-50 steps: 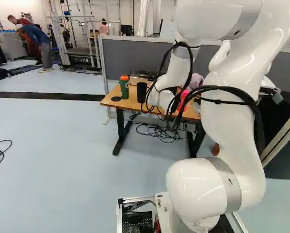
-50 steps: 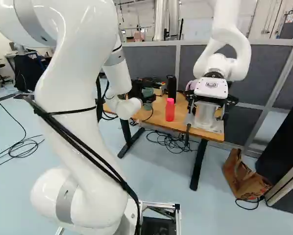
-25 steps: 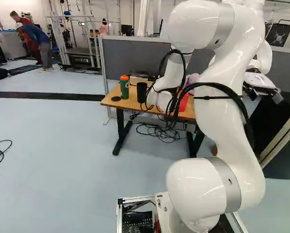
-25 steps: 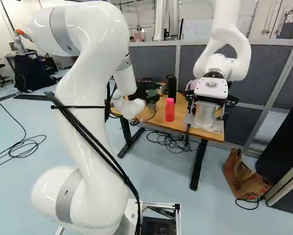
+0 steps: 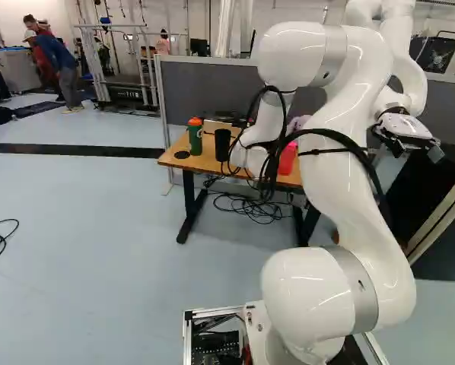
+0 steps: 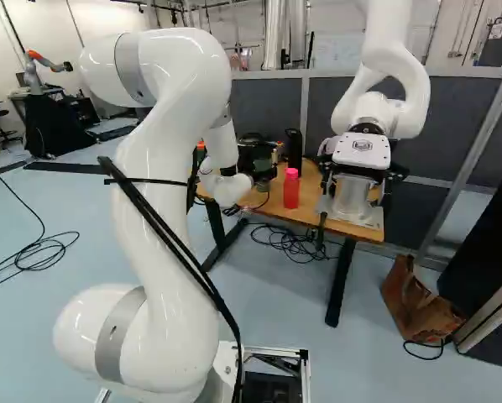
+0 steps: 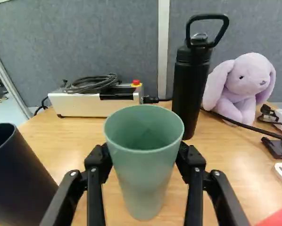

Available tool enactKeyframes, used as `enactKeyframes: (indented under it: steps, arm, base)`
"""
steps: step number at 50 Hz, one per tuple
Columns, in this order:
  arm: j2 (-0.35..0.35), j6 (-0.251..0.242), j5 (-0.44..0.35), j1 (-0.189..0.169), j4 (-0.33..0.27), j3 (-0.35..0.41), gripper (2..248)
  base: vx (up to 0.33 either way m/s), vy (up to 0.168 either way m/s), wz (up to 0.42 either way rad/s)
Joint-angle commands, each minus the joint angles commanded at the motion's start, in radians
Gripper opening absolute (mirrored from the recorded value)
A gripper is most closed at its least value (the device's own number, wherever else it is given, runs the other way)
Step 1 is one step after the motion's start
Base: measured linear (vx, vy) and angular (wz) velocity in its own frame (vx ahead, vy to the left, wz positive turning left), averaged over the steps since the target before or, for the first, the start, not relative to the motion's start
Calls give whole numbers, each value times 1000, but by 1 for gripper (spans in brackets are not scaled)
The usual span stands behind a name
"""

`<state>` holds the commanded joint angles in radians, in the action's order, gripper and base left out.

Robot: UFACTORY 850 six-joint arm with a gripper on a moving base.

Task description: Place the green cup on the table

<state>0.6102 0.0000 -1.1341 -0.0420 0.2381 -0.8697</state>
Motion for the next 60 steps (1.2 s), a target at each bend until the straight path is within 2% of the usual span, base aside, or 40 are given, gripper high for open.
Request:
enactKeyframes:
  steps: [3,4,8,9,14,15,44,60]
  arm:
    - [1,0,0,0,0,0,160]
    - [1,0,0,0,0,-1,194]
    - [1,0,0,0,0,-1,194]
    - [1,0,0,0,0,-1,229]
    - [1,0,0,0,0,-1,229]
    - [1,0,0,0,0,-1,247]
    - [-5,0,0,0,0,1,247]
    - [-85,0,0,-2,0,71,247]
  base:
    - [0,0,0]
    - [0,0,0]
    - [0,0,0]
    - [0,0,0]
    - [0,0,0]
    - [0,0,0]
    - [0,0,0]
    - [0,0,0]
